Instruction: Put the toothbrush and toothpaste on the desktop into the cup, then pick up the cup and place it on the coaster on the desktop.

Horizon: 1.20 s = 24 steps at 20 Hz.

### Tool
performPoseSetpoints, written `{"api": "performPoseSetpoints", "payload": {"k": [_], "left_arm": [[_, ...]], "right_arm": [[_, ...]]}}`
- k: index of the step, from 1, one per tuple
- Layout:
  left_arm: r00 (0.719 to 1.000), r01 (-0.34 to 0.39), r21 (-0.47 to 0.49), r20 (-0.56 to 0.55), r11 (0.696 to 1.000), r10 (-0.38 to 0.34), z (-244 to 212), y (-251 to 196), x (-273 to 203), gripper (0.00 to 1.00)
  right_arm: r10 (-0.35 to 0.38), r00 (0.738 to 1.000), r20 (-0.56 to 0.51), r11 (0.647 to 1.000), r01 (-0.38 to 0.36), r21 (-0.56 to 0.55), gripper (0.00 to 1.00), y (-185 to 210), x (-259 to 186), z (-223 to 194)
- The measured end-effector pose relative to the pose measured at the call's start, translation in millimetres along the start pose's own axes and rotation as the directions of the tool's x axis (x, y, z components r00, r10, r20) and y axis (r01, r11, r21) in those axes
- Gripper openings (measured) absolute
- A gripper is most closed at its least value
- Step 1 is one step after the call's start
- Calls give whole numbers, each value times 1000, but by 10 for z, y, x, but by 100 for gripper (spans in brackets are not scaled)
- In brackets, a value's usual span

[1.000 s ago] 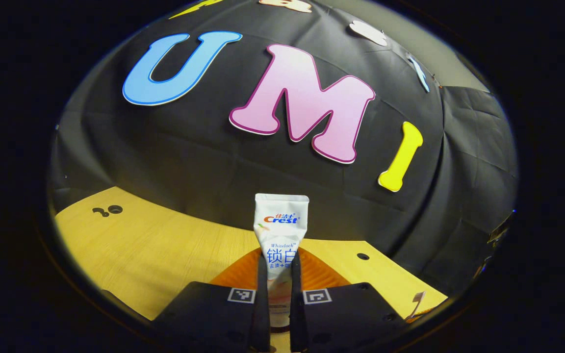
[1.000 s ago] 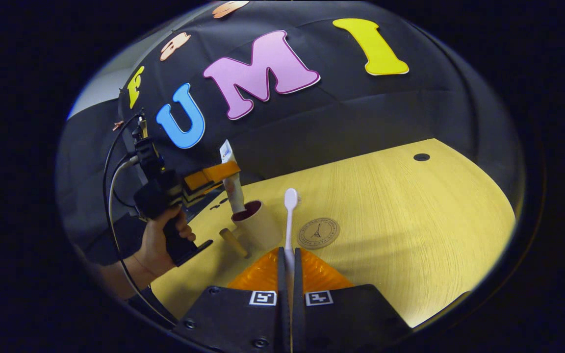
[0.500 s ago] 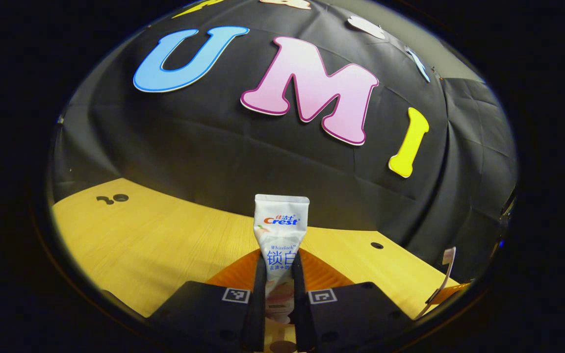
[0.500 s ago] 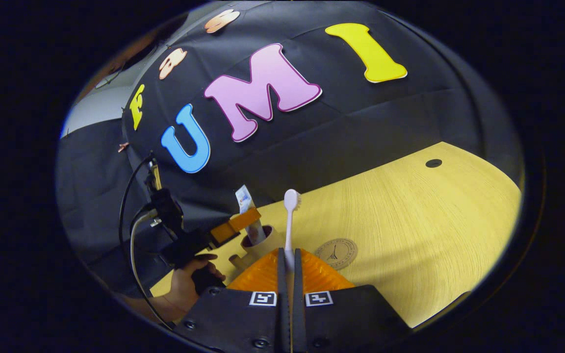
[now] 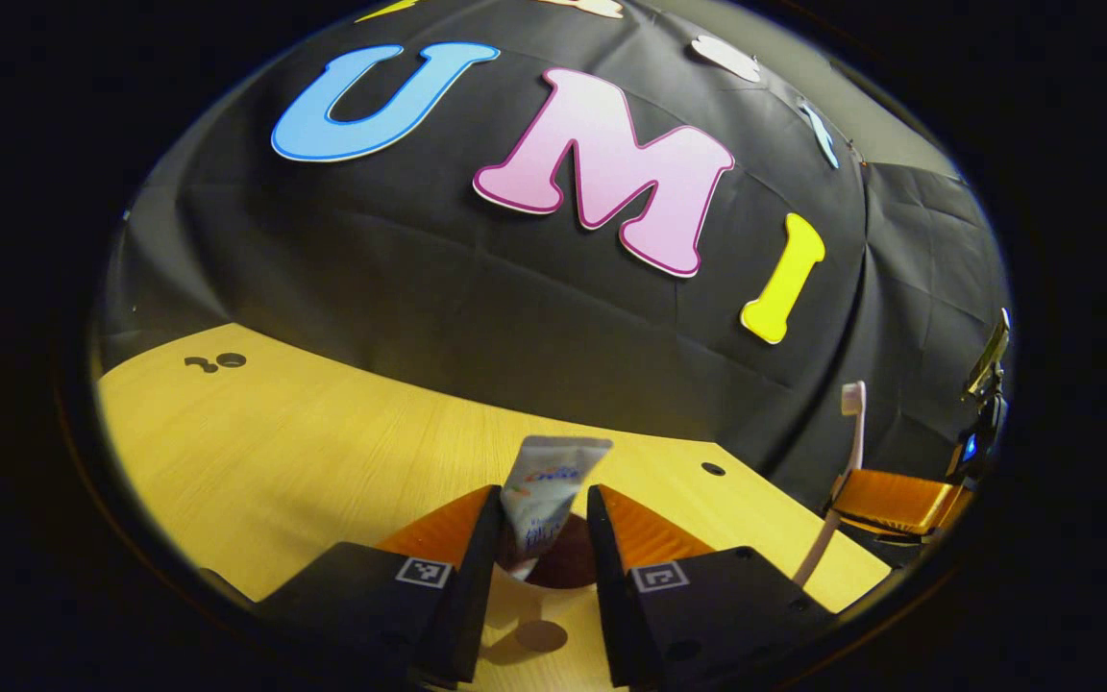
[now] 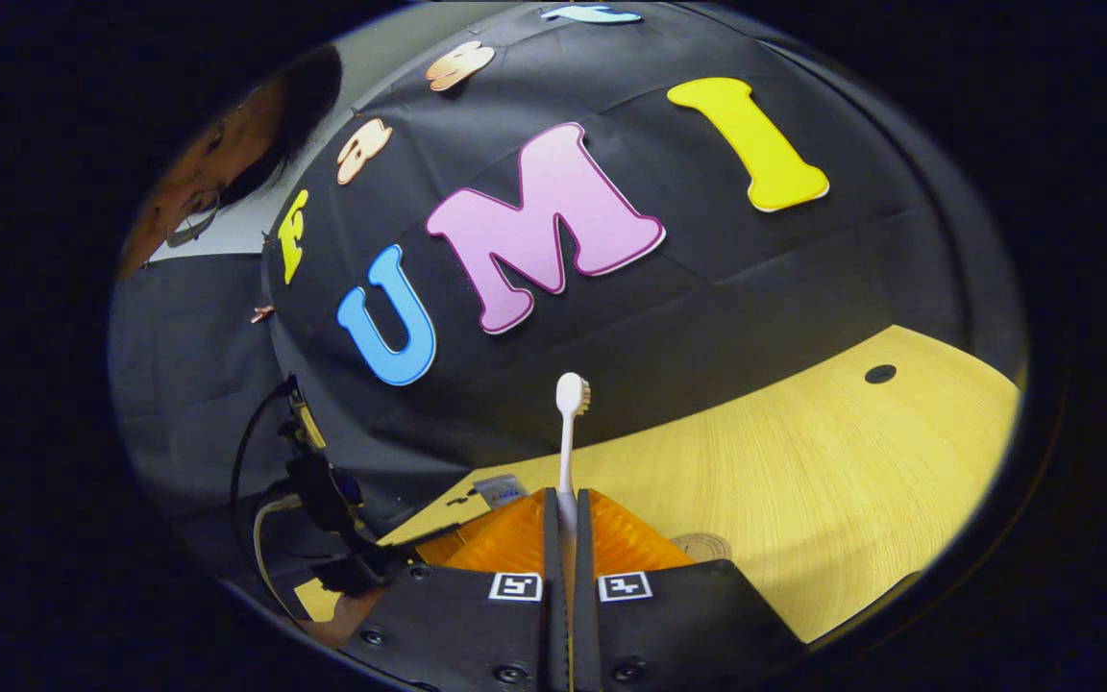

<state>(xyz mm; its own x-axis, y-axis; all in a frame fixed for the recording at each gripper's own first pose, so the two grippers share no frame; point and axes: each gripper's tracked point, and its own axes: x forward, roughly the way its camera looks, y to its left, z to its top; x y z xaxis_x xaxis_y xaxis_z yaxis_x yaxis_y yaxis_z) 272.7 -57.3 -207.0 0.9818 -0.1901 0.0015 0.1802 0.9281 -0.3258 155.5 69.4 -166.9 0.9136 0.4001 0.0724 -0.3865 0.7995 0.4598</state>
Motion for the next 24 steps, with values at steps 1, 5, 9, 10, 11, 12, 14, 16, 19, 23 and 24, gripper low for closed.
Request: {"api": "performPoseSetpoints", "payload": {"k": [1, 5, 9, 10, 11, 12, 14, 16, 19, 23, 24], "left_arm": [[1000, 5, 0, 2, 1000, -5, 26, 4, -42, 59], [1000, 5, 53, -4, 999, -5, 40, 87, -285, 68], [999, 11, 64, -31, 998, -9, 2, 131, -662, 71], [999, 15, 60, -39, 998, -12, -10, 132, -760, 70], [999, 17, 63, -50, 998, -14, -21, 141, -862, 70], [998, 19, 74, -63, 997, -15, -64, 152, -944, 70], [996, 27, 92, -92, 995, -18, -145, 184, -1086, 71], [993, 29, 95, -121, 995, -17, -228, 223, -1220, 71], [988, 34, 75, -155, 997, -22, -339, 239, -1342, 70], [984, 22, 54, -179, 998, -12, -437, 298, -1410, 71], [984, 17, 52, -180, 999, -7, -448, 316, -1401, 71]], "right_arm": [[12, 1000, 19, 1000, -12, 6, 6, 68, 43, 56], [55, 995, 86, 998, -55, -3, 6, 308, 273, 251], [98, 986, 138, 995, -94, -35, 6, 524, 473, 334], [103, 984, 145, 994, -98, -43, 6, 557, 534, 333], [110, 982, 154, 993, -103, -51, 6, 588, 586, 320], [117, 980, 163, 992, -109, -59, 6, 609, 637, 315], [120, 978, 171, 991, -108, -73, 6, 617, 734, 257], [110, 979, 171, 991, -96, -90, 6, 573, 839, 172], [95, 984, 152, 990, -78, -115, 6, 479, 972, -19], [54, 993, 104, 993, -42, -112, 6, 304, 1105, -308], [42, 995, 91, 992, -31, -125, 6, 271, 1106, -373]]}}
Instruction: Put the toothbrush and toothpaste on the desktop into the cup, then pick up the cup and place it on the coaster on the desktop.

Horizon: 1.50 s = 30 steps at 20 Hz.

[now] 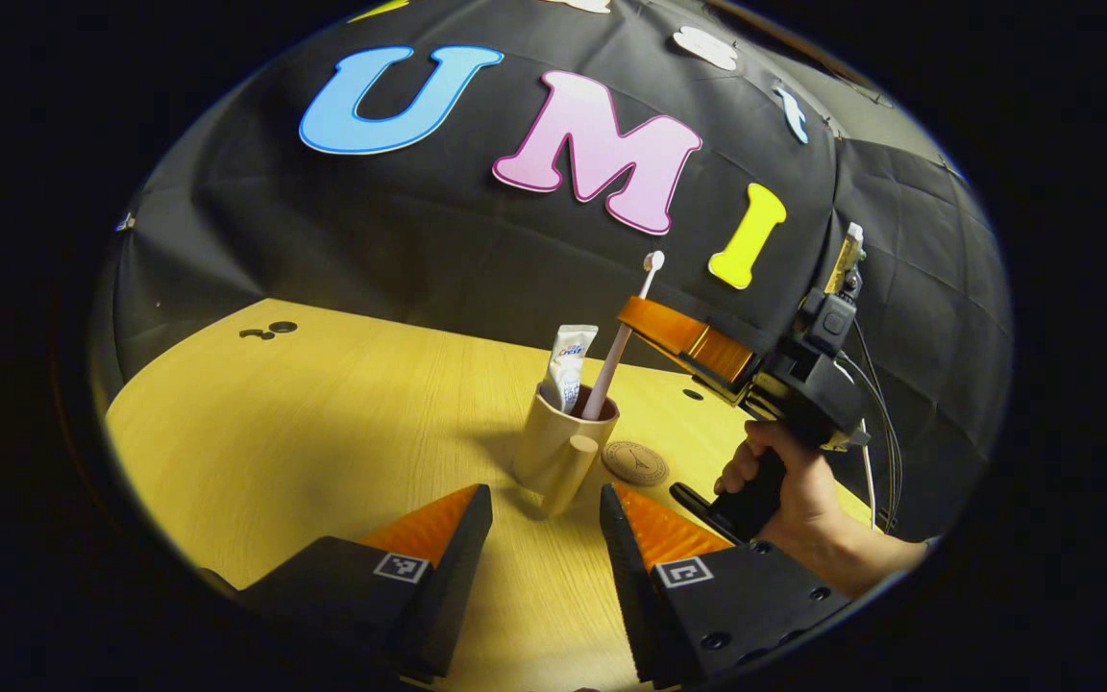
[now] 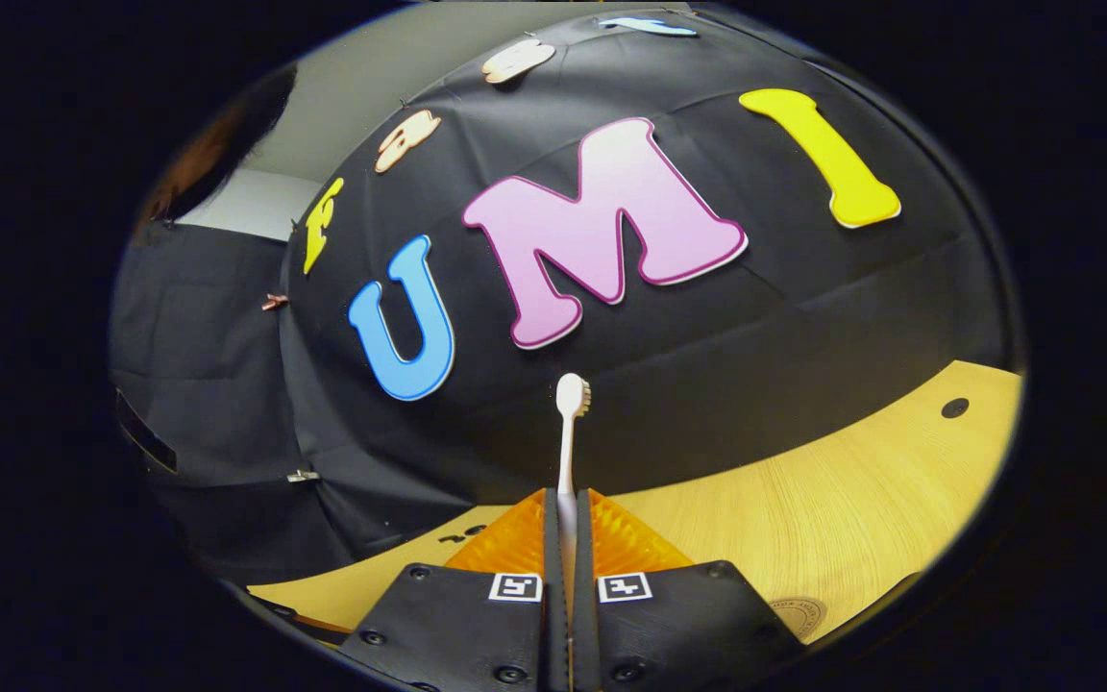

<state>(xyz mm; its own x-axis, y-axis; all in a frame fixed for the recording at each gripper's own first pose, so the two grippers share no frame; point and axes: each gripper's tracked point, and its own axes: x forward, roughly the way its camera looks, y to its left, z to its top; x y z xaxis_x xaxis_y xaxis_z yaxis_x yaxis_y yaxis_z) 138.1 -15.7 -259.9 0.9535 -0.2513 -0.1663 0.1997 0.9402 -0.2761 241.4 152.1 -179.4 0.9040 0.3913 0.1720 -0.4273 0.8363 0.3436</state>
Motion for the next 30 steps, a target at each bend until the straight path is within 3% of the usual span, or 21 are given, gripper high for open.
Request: {"api": "performPoseSetpoints", "payload": {"k": [3, 8, 12, 14, 15, 16, 17, 18, 19, 20, 23, 24, 25, 28, 30], "left_arm": [[1000, -1, -21, -2, 1000, 1, 21, 21, 46, 71], [1000, -14, -34, 3, 999, 14, 43, 36, 141, 71], [1000, -14, -34, -9, 999, 14, 35, -6, 244, 71], [999, -18, -29, -29, 999, 18, 7, -25, 317, 71], [999, -18, -27, -42, 999, 17, 0, -42, 356, 71], [998, -19, -26, -60, 1000, 17, -25, -61, 401, 71], [997, -18, -22, -79, 1000, 16, -35, -79, 439, 71], [995, -19, -14, -100, 1000, 18, -47, -99, 474, 71], [992, -23, 1, -120, 1000, 23, -33, -110, 507, 71], [990, -29, 21, -141, 999, 32, -36, -109, 543, 71], [977, -24, 60, -210, 998, 37, 6, -156, 635, 71], [972, -17, 62, -232, 998, 31, 26, -178, 671, 71], [967, -14, 67, -253, 998, 31, 58, -173, 706, 71], [934, -30, 86, -353, 996, 59, 33, -114, 799, 71], [897, -43, 98, -434, 994, 81, -34, -78, 843, 71]], "right_arm": [[-13, 998, -55, 999, 11, -36, 7, -50, -41, -210], [-7, 993, -121, 1000, 7, 2, 11, -60, -167, -441], [-12, 986, -168, 998, 22, 61, 28, -112, -295, -523], [-14, 983, -184, 996, 30, 79, 32, -126, -392, -534], [-12, 981, -193, 996, 29, 89, 40, -127, -458, -534], [-12, 979, -205, 995, 33, 98, 26, -136, -530, -561], [-15, 974, -224, 994, 39, 105, 46, -160, -605, -582], [-16, 970, -243, 992, 45, 115, 32, -185, -696, -589], [-15, 966, -258, 990, 50, 129, 53, -208, -782, -588], [-15, 962, -272, 988, 56, 142, 55, -235, -875, -601], [-20, 940, -340, 987, 73, 144, 58, -332, -1133, -679], [-22, 931, -365, 988, 76, 134, 42, -374, -1215, -706], [-18, 923, -386, 989, 72, 127, 60, -401, -1299, -728], [-8, 903, -429, 993, 58, 102, 63, -474, -1534, -763], [-3, 894, -448, 995, 45, 84, 74, -518, -1659, -789]]}}
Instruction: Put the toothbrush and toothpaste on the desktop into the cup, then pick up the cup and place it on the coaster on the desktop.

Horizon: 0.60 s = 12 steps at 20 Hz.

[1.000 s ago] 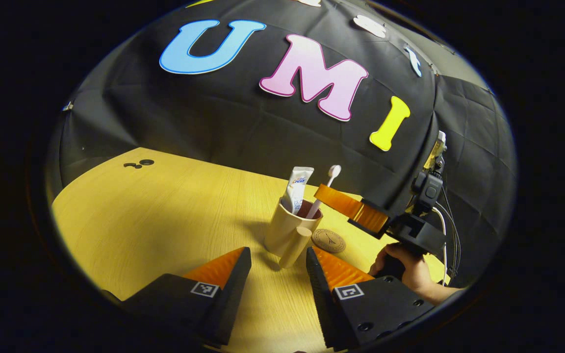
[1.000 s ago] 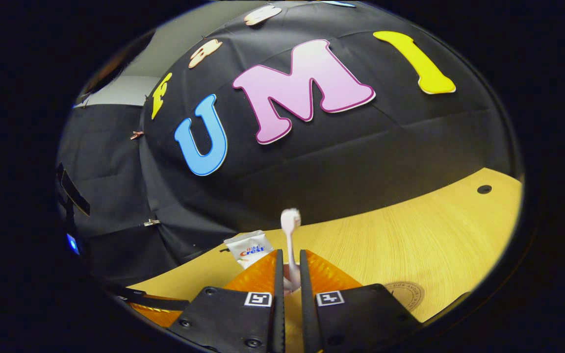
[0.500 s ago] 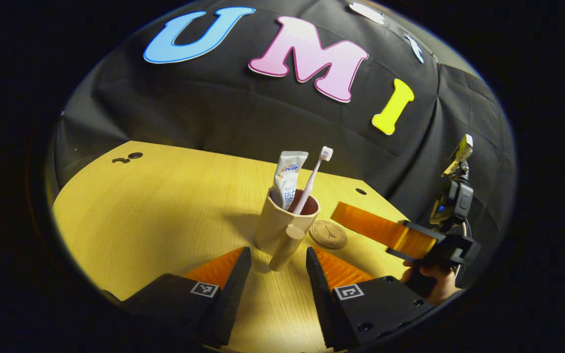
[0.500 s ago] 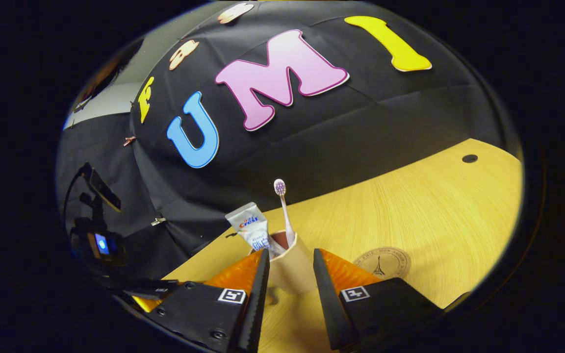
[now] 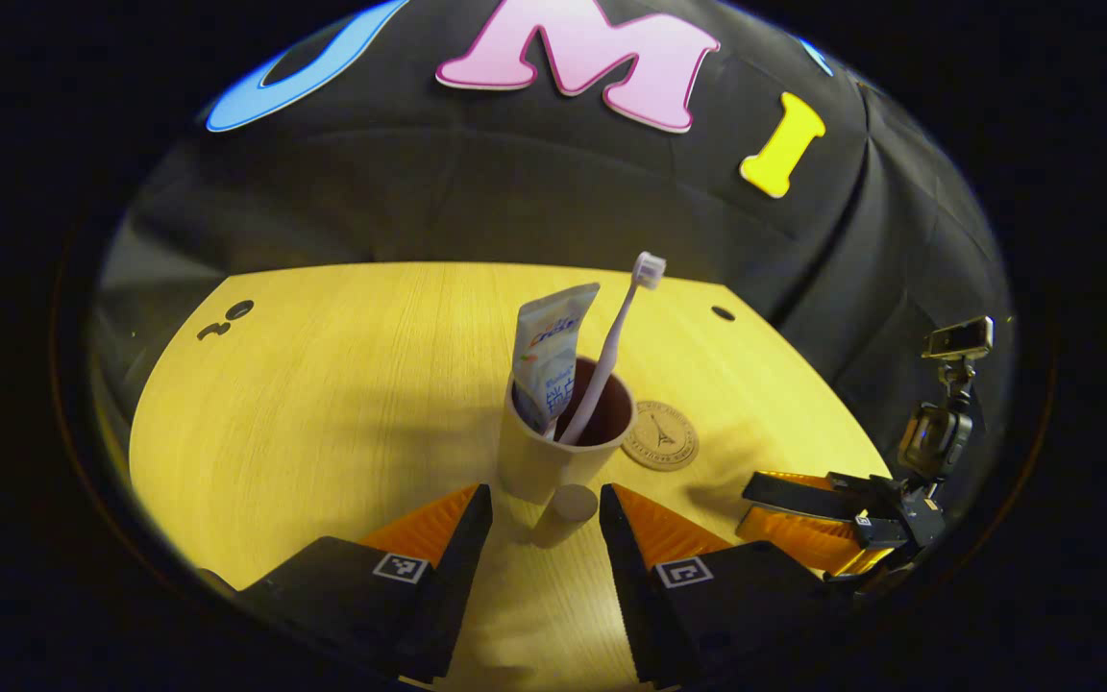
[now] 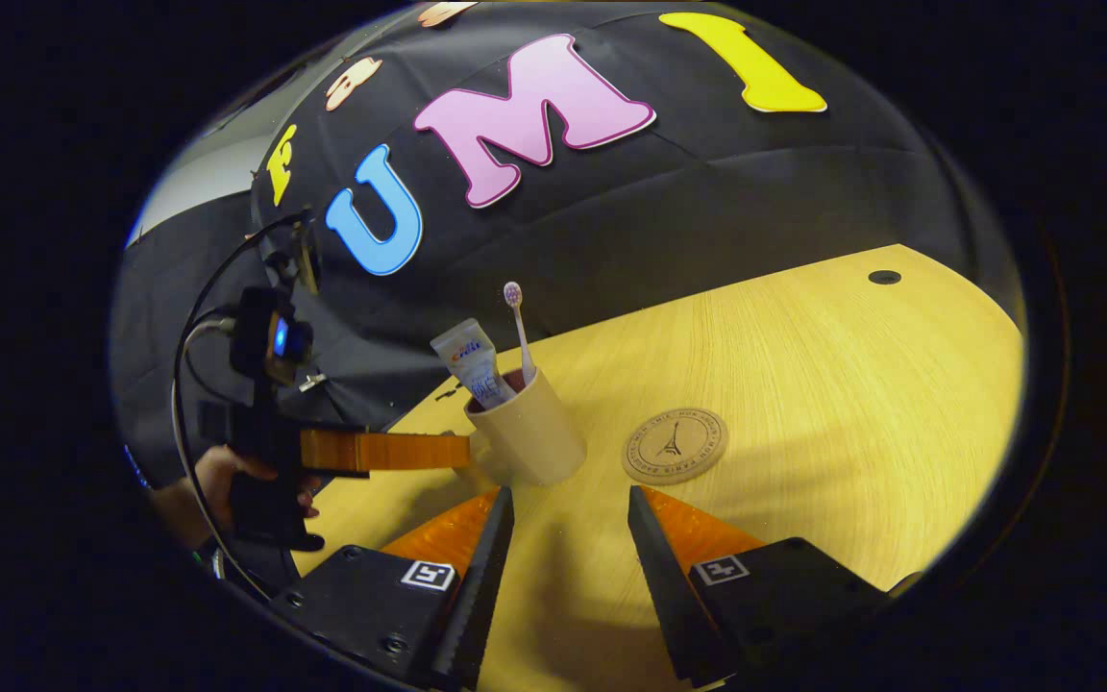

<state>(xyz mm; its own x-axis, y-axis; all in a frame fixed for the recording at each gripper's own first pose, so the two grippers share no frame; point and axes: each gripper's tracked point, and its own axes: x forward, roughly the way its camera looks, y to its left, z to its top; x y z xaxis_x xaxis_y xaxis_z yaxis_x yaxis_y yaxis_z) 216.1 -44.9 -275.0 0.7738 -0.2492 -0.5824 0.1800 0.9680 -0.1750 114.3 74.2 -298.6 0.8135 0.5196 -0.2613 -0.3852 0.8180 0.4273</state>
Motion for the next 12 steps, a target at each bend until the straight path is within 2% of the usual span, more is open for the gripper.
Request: {"api": "performPoseSetpoints", "payload": {"k": [3, 8, 12], "left_arm": [[994, 31, 12, -106, 999, -29, -18, -94, 22, 70], [976, -29, 167, -209, 986, 64, 23, -25, 136, 69], [957, -17, 181, -283, 983, 69, -5, -100, 259, 67]], "right_arm": [[14, 1000, -22, 1000, -14, 5, 75, -70, -111, -73], [15, 999, -35, 998, -13, 60, 76, -251, -278, -147], [-4, 1000, -23, 997, 6, 81, 76, -415, -388, -123]]}}
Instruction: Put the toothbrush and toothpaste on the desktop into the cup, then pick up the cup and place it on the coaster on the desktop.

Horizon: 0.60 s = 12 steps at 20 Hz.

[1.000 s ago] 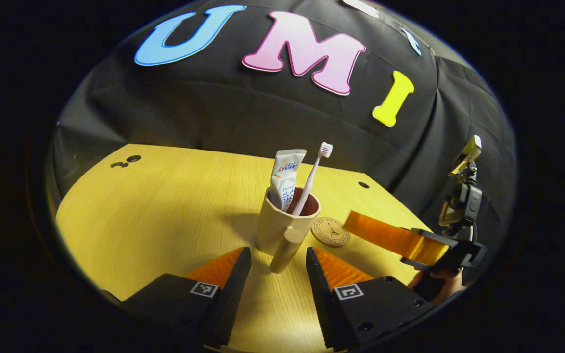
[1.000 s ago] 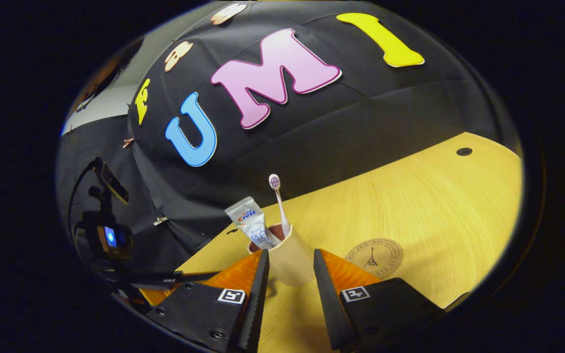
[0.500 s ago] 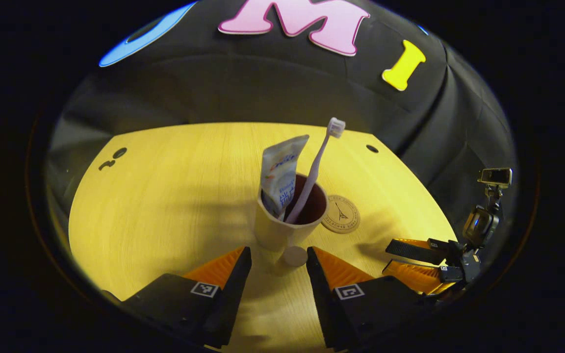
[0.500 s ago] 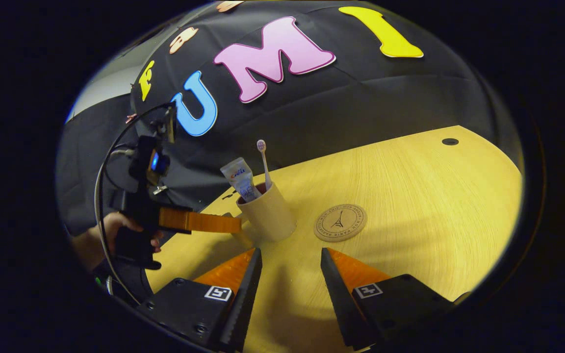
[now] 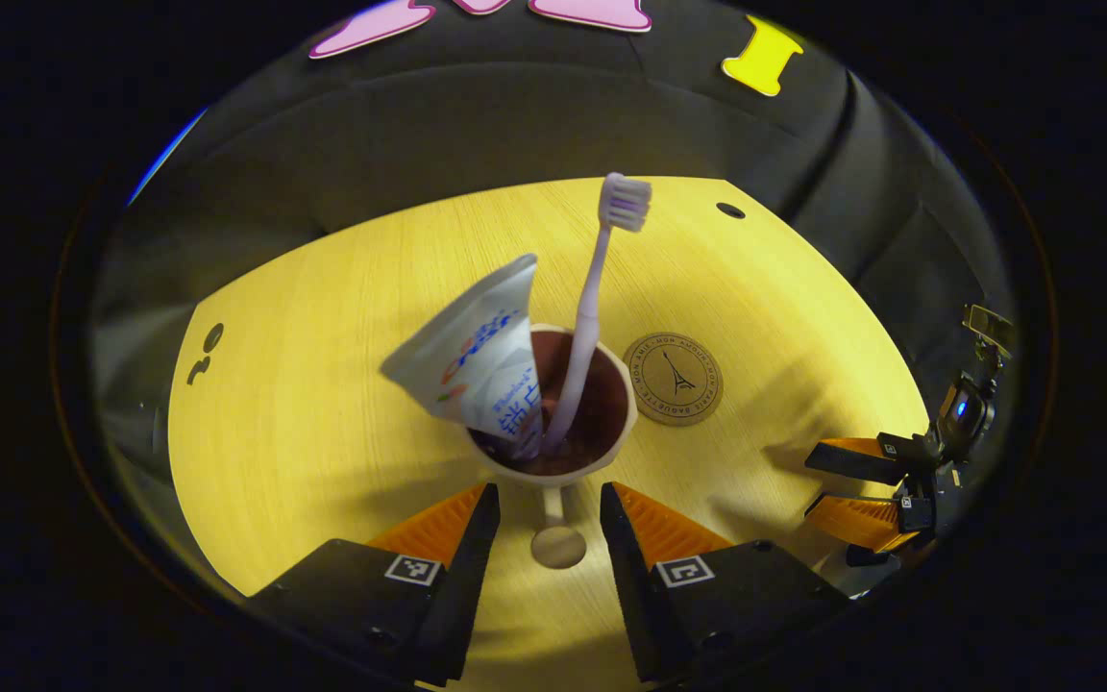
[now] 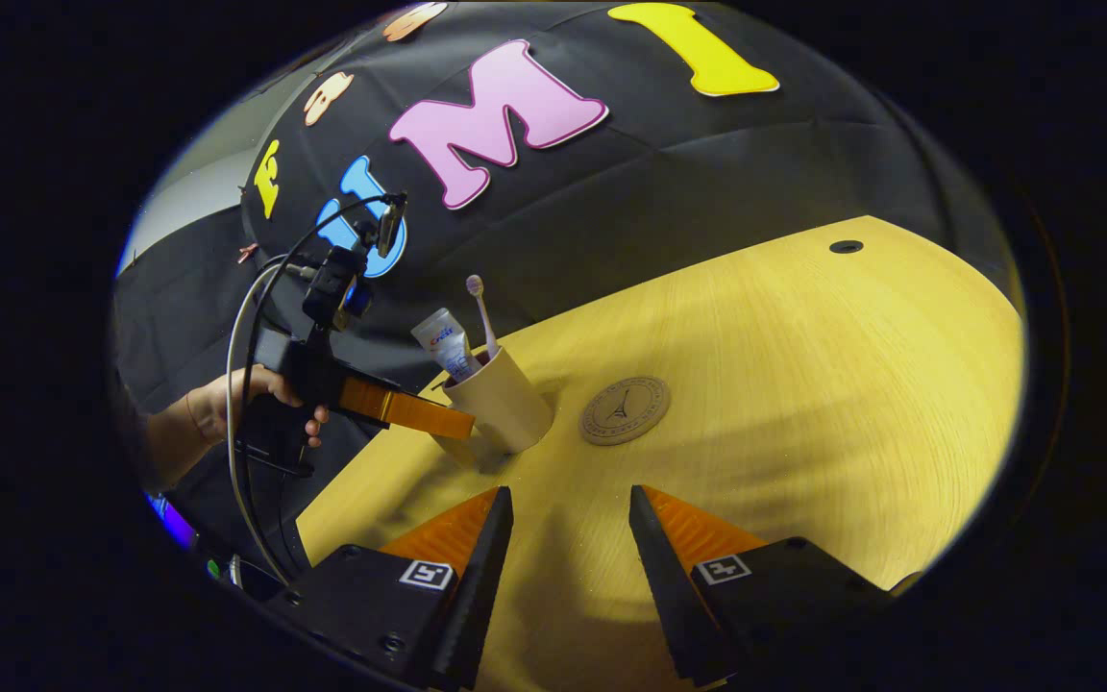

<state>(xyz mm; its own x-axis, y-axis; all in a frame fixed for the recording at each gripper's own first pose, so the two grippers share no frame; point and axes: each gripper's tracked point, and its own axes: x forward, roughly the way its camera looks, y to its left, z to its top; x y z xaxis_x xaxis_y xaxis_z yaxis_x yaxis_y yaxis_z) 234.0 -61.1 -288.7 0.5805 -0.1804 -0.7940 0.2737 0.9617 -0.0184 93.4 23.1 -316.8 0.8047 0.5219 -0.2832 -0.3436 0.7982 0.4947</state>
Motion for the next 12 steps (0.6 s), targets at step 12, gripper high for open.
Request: {"api": "performPoseSetpoints", "payload": {"k": [12], "left_arm": [[999, -35, -20, -41, 999, 34, -61, 72, 94, 32]], "right_arm": [[12, 1000, -28, 1000, -11, 11, 76, -115, -51, -95]]}}
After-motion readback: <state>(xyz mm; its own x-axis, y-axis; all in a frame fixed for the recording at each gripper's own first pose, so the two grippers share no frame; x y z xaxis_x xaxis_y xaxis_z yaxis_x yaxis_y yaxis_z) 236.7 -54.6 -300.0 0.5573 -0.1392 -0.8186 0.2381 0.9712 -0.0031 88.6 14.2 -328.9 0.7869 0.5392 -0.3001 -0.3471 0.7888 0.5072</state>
